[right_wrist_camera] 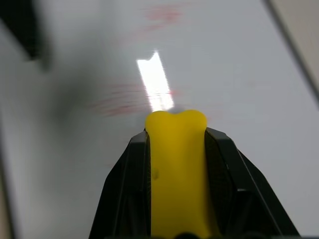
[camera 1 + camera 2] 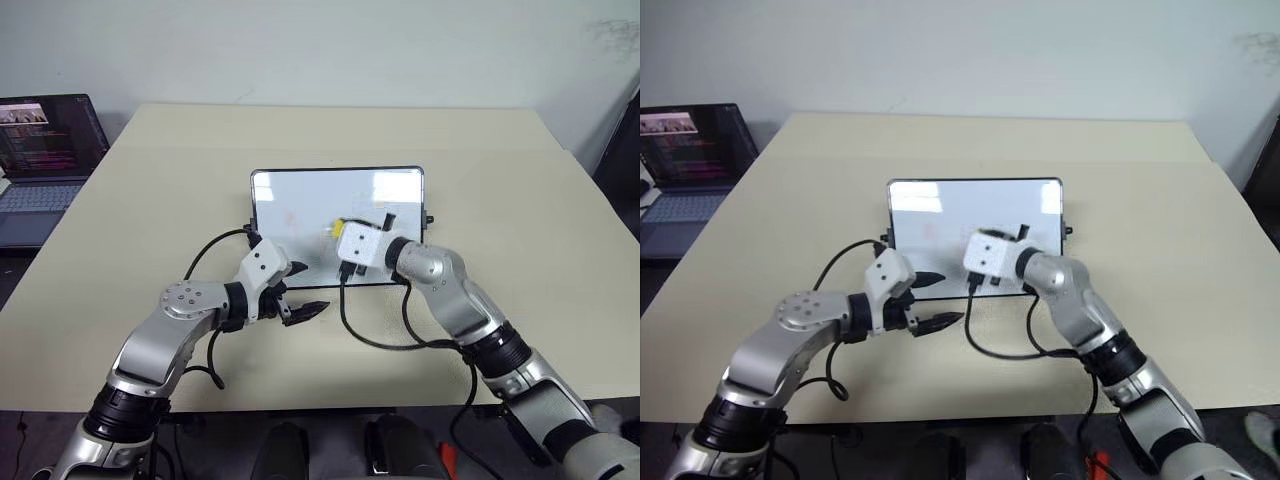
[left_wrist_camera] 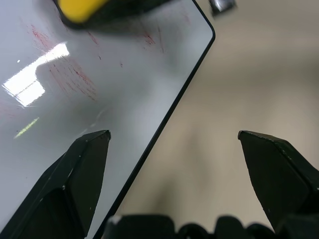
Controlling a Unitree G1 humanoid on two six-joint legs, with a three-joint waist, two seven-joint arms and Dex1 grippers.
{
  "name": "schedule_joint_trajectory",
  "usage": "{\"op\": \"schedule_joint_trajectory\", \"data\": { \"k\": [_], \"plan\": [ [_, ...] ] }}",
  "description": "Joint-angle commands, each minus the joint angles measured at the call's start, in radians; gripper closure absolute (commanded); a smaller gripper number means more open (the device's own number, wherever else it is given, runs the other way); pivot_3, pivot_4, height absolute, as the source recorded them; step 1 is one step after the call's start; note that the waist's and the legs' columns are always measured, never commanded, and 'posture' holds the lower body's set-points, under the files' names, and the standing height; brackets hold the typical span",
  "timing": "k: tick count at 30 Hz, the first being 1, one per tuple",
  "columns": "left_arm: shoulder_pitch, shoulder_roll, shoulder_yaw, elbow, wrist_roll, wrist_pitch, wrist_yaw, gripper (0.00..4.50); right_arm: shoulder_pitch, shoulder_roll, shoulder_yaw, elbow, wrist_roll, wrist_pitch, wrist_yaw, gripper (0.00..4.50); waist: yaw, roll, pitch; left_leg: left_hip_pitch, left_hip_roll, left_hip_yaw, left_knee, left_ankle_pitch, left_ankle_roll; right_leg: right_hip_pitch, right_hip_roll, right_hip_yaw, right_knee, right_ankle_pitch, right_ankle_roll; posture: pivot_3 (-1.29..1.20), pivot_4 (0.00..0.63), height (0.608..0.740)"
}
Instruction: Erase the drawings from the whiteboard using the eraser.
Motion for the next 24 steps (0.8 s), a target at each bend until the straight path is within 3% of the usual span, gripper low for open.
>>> {"op": "schedule_joint_trajectory", "data": {
  "k": [1, 9, 18, 24],
  "plan": [
    [0.000, 0.000, 0.012, -0.043, -0.015, -0.001, 0.002, 0.00, 0.024, -0.027, 0.013, -0.004, -0.011, 0.042, 0.047, 3.36, 0.001, 0.000, 0.000, 0.000, 0.000, 0.000, 0.000, 0.000, 0.000, 0.000, 0.000, 0.000, 0.000, 0.000, 0.000, 0.00, 0.150, 0.740],
    [-0.003, -0.001, 0.008, -0.039, -0.016, -0.001, -0.001, 0.00, -0.003, -0.040, -0.093, 0.018, -0.038, 0.058, -0.096, 3.36, 0.004, 0.000, 0.000, 0.001, 0.000, 0.000, 0.001, 0.001, 0.000, 0.001, 0.000, 0.000, 0.001, 0.000, 0.000, 0.00, 0.150, 0.740],
    [-0.006, -0.006, 0.002, -0.036, -0.016, -0.002, -0.005, 0.00, 0.129, -0.174, -0.084, -0.110, -0.013, 0.121, 0.049, 3.36, 0.006, -0.001, 0.000, 0.001, -0.001, 0.000, 0.001, 0.000, 0.000, 0.001, 0.000, 0.000, 0.000, 0.000, 0.000, 0.00, 0.150, 0.740],
    [-0.018, -0.012, -0.007, -0.025, -0.014, -0.005, -0.011, 0.00, 0.170, -0.187, -0.078, -0.151, -0.027, 0.165, 0.076, 3.36, 0.000, -0.001, -0.001, 0.003, -0.001, 0.001, 0.001, 0.000, 0.000, 0.002, 0.000, 0.001, 0.001, 0.000, 0.001, 0.00, 0.150, 0.740]
  ]
}}
